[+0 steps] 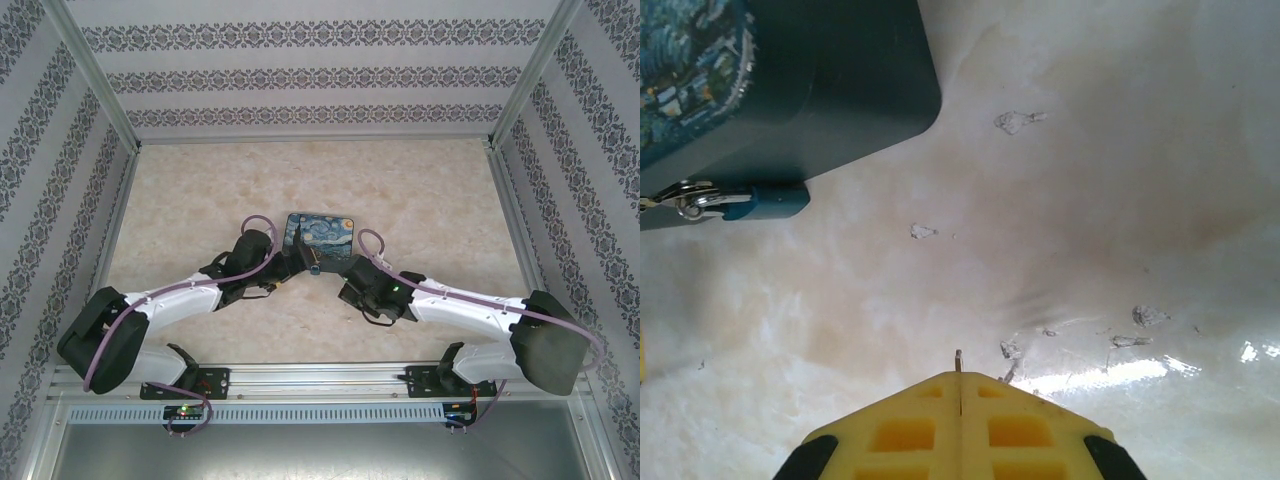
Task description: Unlock a padlock with a key
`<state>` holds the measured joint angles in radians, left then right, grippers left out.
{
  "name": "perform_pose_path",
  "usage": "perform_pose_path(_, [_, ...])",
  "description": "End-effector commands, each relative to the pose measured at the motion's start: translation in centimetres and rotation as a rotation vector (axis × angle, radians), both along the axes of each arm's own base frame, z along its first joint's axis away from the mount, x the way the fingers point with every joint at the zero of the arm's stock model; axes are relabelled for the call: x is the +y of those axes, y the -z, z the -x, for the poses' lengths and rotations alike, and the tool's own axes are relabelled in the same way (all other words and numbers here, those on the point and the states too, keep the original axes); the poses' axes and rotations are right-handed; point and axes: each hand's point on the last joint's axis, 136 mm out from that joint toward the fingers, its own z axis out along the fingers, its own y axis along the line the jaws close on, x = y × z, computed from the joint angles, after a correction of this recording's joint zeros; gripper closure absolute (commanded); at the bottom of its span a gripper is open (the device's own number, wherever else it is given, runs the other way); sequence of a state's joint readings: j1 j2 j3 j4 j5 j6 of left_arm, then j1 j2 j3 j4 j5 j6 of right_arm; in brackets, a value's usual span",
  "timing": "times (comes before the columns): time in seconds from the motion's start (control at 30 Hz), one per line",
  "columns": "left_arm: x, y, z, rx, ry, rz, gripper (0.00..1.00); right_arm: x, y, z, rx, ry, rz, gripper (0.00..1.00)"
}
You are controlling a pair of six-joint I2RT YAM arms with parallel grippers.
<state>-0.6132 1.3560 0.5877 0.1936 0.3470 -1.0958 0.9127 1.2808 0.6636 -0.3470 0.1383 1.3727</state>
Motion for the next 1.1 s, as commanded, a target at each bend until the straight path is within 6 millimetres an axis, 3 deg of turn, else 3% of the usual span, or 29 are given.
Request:
perform_pose_path(0.0, [-2.0, -2.1, -0.5, 0.002, 0.003, 0.100, 0.00, 0.7, -2.4, -1.3, -0.065, -0.023, -0.026, 1.00])
perform_pose_path(0.23, [-3.3, -4.7, -1.3, 0.039, -0.040, 0.181, 0.00, 2.4, -6.5, -2.6, -0.138, -0.066, -0.089, 1.00])
perform_pose_path(0.43, [-3.6, -5.8, -2.1, 0.094, -0.134, 0.298, 0.00, 3.1, -10.0, -4.2, -0.205, -0.079, -0.132, 1.00])
perform_pose_path(0.5, [-3.2, -5.9, -2.3, 0.089, -0.151, 0.284, 0.00, 3.1, -10.2, -4.4, -0.209, -0.089, -0.123, 1.00])
perform_pose_path(0.7, [-1.6, -5.5, -2.4, 0.057, -0.182, 0.174, 0.00, 2.2, -7.3, -3.4, -0.161, -0.155, -0.032, 0.99])
perform_pose_path(0.9, [2.2, -4.6, -2.8, 0.031, -0.245, 0.067, 0.01, 3.7, -4.0, -2.4, -0.136, -0.456, 0.093, 0.62])
perform_pose_path(1.07, [6.6, -4.6, -3.6, 0.013, -0.321, 0.038, 0.00, 5.3, -2.5, -2.4, -0.159, -0.699, 0.177, 0.55])
